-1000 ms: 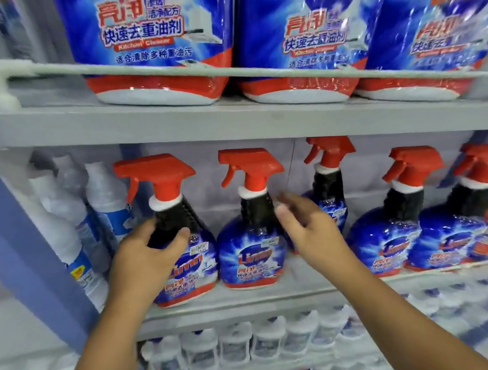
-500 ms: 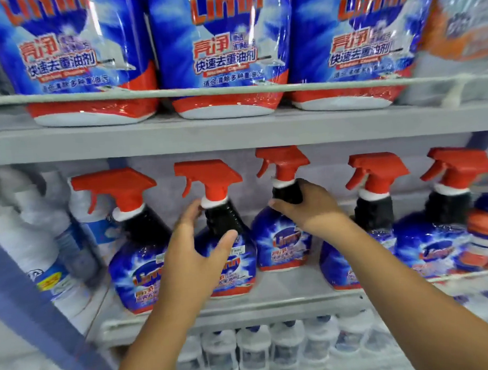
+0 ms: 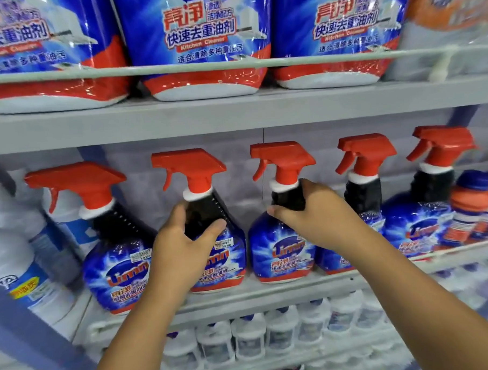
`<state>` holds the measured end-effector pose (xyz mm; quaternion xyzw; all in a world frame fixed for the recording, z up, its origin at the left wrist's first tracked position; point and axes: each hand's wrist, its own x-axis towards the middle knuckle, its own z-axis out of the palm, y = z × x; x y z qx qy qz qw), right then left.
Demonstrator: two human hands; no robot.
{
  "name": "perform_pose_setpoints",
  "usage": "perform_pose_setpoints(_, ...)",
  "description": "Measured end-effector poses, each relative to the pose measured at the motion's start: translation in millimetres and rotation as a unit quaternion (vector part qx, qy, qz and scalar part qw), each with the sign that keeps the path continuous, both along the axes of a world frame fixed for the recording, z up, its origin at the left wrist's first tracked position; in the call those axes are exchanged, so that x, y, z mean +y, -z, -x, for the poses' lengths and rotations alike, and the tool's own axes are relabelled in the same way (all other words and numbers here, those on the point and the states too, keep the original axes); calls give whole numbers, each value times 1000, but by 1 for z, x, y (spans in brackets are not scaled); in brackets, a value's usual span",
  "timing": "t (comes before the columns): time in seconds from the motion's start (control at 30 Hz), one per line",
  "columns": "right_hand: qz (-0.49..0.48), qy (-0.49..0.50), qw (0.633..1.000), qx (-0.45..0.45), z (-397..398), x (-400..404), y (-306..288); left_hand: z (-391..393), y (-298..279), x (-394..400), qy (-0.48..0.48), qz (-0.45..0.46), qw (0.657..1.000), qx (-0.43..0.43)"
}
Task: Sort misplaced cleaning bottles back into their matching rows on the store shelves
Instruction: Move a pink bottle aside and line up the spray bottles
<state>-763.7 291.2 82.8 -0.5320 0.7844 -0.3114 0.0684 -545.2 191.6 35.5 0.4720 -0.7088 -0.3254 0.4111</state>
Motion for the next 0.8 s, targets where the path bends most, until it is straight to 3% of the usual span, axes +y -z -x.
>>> perform_pose_setpoints(0.8,32,-11,999,28,1,16,9,-2,-1,32,6,-10,1000,26)
